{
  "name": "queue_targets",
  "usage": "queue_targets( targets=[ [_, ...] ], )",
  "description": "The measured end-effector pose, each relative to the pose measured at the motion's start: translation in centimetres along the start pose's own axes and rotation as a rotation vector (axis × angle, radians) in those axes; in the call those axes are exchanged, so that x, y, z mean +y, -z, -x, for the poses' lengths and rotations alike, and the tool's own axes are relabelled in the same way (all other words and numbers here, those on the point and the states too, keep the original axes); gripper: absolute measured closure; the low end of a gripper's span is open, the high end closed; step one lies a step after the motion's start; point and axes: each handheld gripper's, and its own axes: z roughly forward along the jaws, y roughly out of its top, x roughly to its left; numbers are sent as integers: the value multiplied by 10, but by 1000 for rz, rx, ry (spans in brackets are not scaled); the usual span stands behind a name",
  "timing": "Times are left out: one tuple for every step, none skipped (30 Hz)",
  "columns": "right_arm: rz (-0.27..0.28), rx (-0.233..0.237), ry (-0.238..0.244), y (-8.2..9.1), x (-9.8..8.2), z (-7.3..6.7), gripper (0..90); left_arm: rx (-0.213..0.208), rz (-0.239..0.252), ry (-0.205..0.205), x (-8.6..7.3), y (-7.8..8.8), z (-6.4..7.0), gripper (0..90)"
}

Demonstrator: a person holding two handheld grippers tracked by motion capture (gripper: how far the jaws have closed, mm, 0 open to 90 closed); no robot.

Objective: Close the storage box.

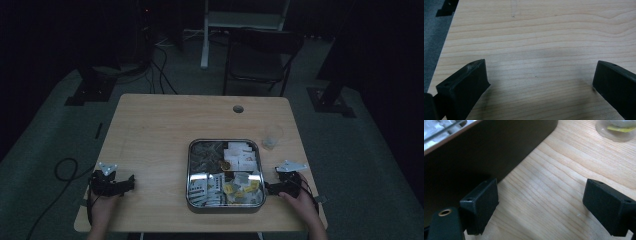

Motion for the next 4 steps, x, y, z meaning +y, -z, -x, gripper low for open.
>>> queue_targets(
  targets=[
    [0,0,0,0,0,0,125,-1,-6,-2,0,0,0,4],
    [0,0,0,0,0,0,125,0,-11,-6,0,-1,0,4],
    [0,0,0,0,0,0,125,0,-11,-6,0,-1,0,4],
    [0,0,0,0,0,0,125,-3,-18,-10,0,-1,1,4]
  ],
)
